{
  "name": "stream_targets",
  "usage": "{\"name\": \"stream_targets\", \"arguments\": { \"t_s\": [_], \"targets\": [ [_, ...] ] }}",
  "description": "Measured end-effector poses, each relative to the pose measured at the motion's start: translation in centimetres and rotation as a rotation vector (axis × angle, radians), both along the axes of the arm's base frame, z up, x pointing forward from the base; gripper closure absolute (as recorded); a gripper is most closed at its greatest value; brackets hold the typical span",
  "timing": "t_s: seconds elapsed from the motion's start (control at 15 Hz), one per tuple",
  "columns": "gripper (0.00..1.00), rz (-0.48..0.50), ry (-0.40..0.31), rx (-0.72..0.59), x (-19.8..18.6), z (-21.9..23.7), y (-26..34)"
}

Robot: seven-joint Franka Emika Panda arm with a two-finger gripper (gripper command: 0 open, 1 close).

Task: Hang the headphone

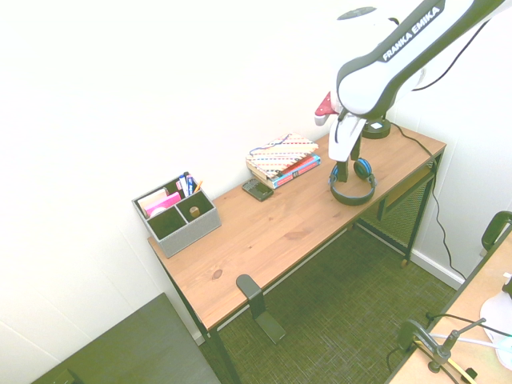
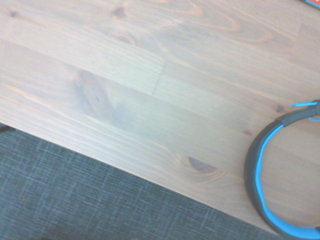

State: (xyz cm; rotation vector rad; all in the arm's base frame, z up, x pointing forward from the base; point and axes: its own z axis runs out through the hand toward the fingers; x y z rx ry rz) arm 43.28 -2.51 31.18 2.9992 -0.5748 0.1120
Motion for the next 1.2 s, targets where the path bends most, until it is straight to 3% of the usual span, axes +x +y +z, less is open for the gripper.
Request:
{"name": "stream_targets", "arguments": {
  "t_s": [0.27,0.8,1.2],
  "targets": [
    [0.0,0.018,0.028,-0.005,0.5,-4.6,-0.9],
    [0.0,0.007,0.071,-0.028,1.6,-8.5,-3.1],
    [0.0,-0.016,0.034,-0.061,2.8,-12.6,-3.2]
  ]
}}
